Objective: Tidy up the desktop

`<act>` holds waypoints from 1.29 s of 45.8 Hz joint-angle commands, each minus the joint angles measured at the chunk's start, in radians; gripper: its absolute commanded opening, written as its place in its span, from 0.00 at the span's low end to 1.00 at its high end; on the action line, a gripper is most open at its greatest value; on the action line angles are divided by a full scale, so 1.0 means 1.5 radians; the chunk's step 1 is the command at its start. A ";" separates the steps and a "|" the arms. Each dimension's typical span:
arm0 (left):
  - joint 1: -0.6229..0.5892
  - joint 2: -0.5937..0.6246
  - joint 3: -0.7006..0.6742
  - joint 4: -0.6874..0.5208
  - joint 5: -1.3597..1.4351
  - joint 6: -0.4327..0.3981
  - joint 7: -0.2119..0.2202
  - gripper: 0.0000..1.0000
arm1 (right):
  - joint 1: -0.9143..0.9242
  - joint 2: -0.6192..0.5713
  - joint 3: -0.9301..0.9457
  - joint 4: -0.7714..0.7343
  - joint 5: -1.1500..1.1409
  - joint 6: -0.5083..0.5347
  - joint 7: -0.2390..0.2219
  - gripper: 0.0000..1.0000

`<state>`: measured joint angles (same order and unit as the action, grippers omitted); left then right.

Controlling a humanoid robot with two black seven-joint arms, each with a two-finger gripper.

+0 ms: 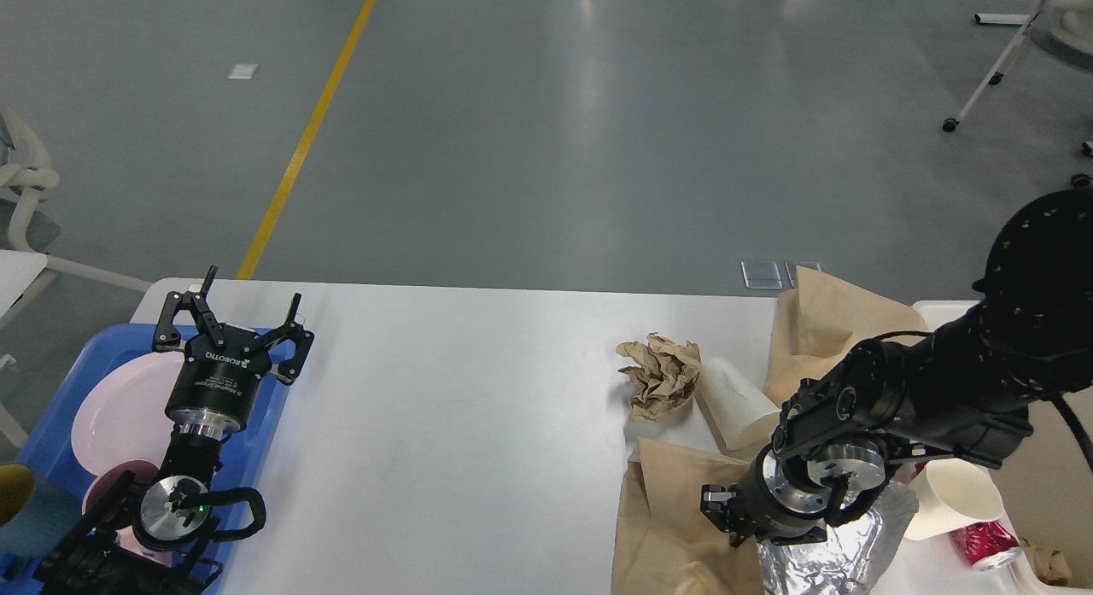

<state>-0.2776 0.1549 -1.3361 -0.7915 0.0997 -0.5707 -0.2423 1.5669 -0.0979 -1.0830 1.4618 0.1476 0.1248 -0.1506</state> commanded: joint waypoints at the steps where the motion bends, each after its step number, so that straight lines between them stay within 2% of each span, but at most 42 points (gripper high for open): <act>1: 0.000 0.000 0.000 0.000 0.000 0.000 0.000 0.96 | 0.055 -0.019 0.000 0.038 0.003 0.032 0.001 0.00; 5: 0.000 0.000 0.000 0.000 0.000 0.000 0.000 0.96 | 0.078 -0.022 0.000 0.045 0.004 0.060 0.002 0.00; 15: 0.000 0.000 0.000 0.000 0.000 0.000 0.000 0.96 | 0.053 -0.005 0.000 0.029 0.003 0.054 0.002 0.00; 21: 0.000 0.000 0.000 0.000 0.000 0.000 0.000 0.96 | 0.047 0.001 0.001 0.029 0.002 0.055 0.003 0.14; 26: 0.000 0.000 0.000 0.000 0.000 0.000 0.000 0.96 | 0.042 0.005 0.001 0.027 0.001 0.050 0.003 0.11; 31: 0.000 0.000 0.000 0.000 0.000 0.000 0.000 0.96 | 0.042 0.006 0.001 0.027 0.000 0.043 0.003 0.13; 33: 0.000 0.000 0.000 0.000 0.000 0.000 0.000 0.96 | 0.041 0.006 0.001 0.027 0.000 0.042 0.003 0.23; 37: 0.000 0.000 0.000 0.000 0.000 0.000 0.000 0.96 | 0.051 0.005 0.002 0.027 0.001 0.033 0.003 0.64; 39: 0.000 0.000 0.000 0.000 0.000 0.000 0.000 0.96 | 0.059 0.003 0.002 0.029 0.002 0.038 0.003 0.72; 42: 0.000 0.000 0.000 0.000 0.000 0.000 0.000 0.96 | 0.072 -0.002 0.001 0.031 0.003 0.045 0.003 0.79; 45: 0.000 0.000 0.000 0.000 0.000 0.000 0.000 0.96 | 0.105 -0.008 -0.004 0.039 0.007 0.054 0.003 0.97; 48: 0.000 0.000 0.000 0.000 0.000 0.000 0.001 0.96 | 0.142 -0.011 -0.008 0.043 0.011 0.099 0.002 1.00; 55: 0.000 0.000 0.000 0.000 0.000 0.000 0.001 0.96 | 0.262 -0.043 -0.009 0.045 0.014 0.279 0.002 1.00; 59: 0.000 0.000 0.000 0.000 0.000 0.000 0.001 0.96 | 0.343 -0.061 -0.014 0.054 0.019 0.353 0.002 1.00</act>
<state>-0.2777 0.1550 -1.3361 -0.7915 0.0996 -0.5707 -0.2411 1.9347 -0.1538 -1.0965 1.5285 0.1676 0.5036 -0.1473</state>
